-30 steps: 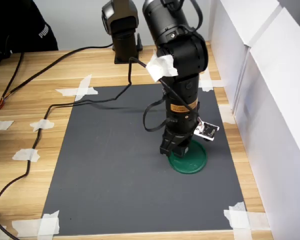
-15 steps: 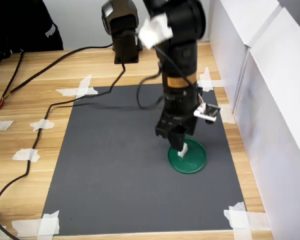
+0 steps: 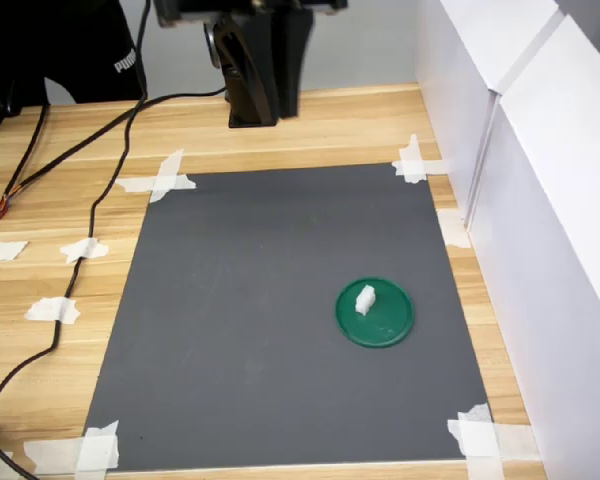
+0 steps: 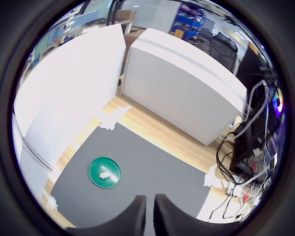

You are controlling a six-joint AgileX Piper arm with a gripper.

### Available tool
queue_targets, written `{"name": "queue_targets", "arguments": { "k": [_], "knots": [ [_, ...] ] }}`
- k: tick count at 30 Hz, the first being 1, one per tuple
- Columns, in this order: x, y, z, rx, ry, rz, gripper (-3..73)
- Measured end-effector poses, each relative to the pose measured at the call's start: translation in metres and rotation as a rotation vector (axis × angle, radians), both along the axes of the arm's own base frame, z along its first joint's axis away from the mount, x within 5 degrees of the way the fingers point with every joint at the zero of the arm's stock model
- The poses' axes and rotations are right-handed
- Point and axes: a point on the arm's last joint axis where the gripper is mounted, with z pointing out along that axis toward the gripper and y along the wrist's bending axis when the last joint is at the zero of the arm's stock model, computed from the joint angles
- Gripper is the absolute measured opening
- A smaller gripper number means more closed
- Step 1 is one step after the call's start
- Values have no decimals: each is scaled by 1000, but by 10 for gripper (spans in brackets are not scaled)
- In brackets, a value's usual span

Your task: Grasp a white terminal and put it on the green lid.

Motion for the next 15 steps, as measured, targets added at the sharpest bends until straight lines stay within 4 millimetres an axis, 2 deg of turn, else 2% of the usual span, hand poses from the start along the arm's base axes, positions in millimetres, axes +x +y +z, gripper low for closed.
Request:
{"name": "queue_targets", "arguments": {
  "k": [6, 9, 15],
  "knots": [
    [-57, -29, 2, 87, -167, -98, -12],
    [-82, -39, -8, 137, -235, -161, -16],
    [-120, -46, -41, 196, -257, -218, -15]
  ]
}}
